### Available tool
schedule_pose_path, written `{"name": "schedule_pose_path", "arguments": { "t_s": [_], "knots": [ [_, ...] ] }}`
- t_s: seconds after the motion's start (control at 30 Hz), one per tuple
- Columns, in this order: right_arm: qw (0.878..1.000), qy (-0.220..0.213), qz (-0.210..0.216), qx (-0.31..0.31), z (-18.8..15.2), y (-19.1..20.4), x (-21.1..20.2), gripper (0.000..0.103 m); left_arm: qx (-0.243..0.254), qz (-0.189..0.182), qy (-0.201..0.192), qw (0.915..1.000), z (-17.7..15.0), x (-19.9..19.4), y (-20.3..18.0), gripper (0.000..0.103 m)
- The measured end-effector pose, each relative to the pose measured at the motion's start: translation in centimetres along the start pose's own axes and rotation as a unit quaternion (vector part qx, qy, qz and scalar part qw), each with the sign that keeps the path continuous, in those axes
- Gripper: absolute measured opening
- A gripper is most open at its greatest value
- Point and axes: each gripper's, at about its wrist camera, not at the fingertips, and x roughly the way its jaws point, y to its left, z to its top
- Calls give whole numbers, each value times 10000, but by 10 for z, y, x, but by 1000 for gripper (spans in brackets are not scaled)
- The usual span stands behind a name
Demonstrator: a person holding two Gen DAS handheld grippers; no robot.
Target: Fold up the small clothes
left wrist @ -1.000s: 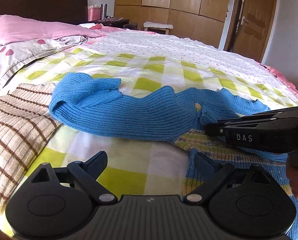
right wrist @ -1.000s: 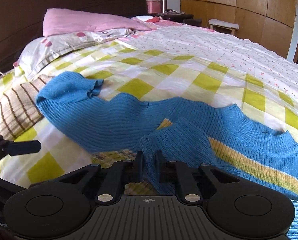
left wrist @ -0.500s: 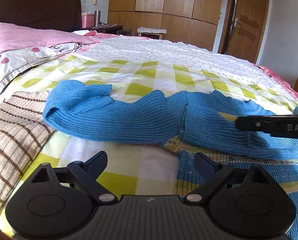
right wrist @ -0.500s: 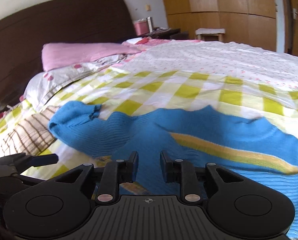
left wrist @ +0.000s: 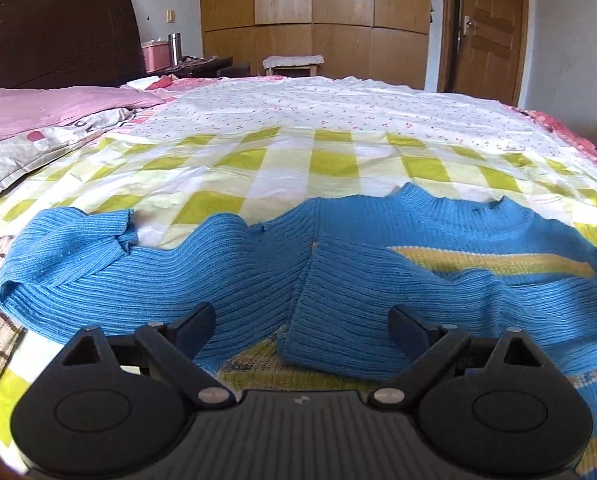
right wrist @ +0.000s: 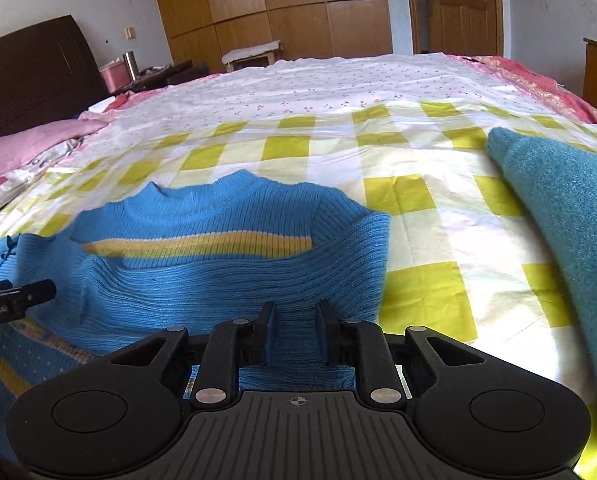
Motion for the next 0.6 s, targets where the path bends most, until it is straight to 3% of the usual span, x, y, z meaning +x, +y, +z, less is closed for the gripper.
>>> {"name": "schedule_pose_path", "arguments": {
  "t_s": [0.03, 0.13, 0.33, 0.6],
  "knots": [
    [10000, -20, 5, -41, -1, 2, -2, 22, 42, 216, 162, 9996, -1, 5, 0, 99],
    [9999, -52, 115, 7, -4, 1, -10, 24, -121, 376, 206, 9990, -5, 1, 10, 99],
    [9992, -177, 365, 58, -6, 1, -32, 26, -538, 499, 72, 9973, -17, -30, 43, 99],
    [9959, -210, 875, 29, -7, 22, -60, 26, -604, 1185, -189, 9909, -10, -45, 100, 97]
  ]
}}
